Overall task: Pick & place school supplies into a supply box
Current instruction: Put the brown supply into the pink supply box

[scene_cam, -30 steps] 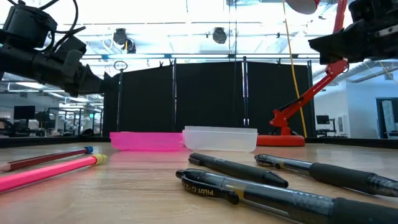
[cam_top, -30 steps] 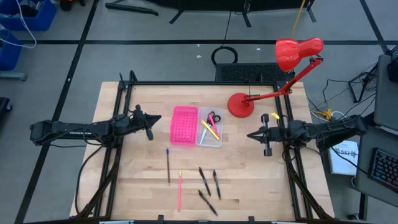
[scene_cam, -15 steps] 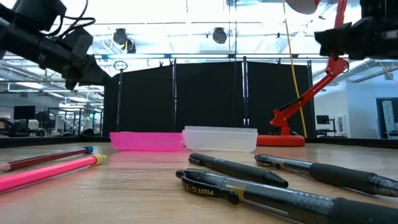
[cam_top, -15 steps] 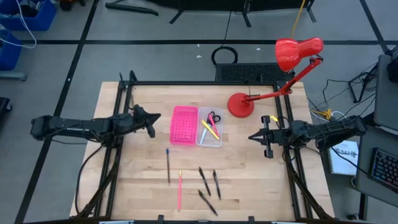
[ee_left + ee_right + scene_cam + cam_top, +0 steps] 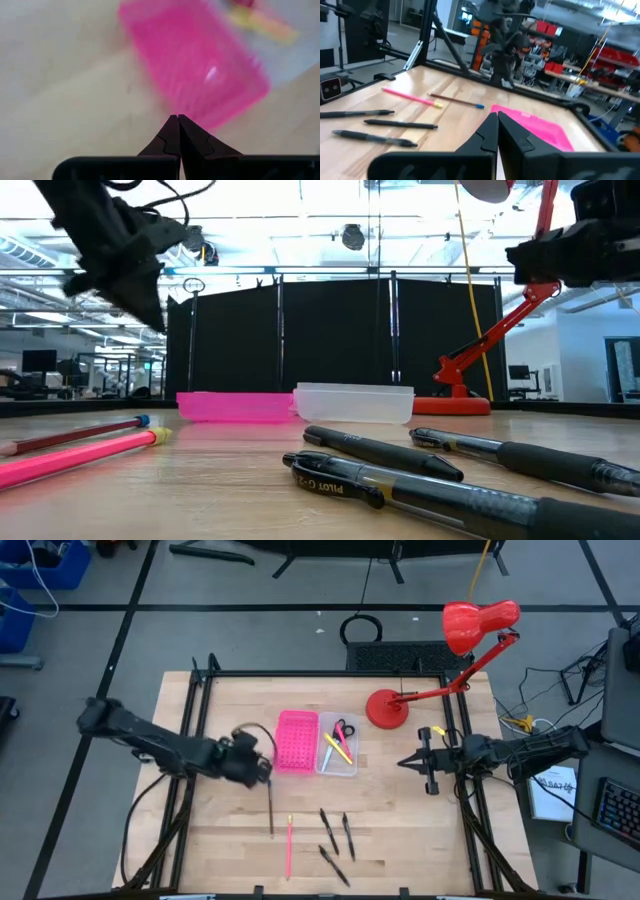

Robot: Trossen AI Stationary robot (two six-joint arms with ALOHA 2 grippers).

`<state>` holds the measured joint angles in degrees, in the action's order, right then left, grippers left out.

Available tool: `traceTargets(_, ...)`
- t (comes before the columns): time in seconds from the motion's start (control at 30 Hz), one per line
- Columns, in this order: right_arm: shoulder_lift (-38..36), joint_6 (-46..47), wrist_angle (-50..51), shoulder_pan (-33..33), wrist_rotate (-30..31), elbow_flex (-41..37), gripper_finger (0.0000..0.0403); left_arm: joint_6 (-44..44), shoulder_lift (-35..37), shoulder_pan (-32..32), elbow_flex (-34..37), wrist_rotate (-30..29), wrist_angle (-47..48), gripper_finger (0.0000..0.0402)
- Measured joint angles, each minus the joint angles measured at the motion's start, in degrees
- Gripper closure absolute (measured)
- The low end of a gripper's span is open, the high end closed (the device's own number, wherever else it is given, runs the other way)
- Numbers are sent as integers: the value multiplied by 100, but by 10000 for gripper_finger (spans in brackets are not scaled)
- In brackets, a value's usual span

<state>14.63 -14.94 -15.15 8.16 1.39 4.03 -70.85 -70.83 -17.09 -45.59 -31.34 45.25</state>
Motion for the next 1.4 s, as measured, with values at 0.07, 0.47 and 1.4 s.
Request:
traceTargets(0.07,0,61,85,0,0,-2,403,-891,-677,-263,-608,215,799,400)
traceTargets(0.47,-2,363,-137,7,-8,-2,403,-2250,-2878,-648,-2462,1777,1662,380)
traceTargets(1.4,4,809,-211,7,-11,-7,403,-1706,-3628,260,-2064,2453,1316,179)
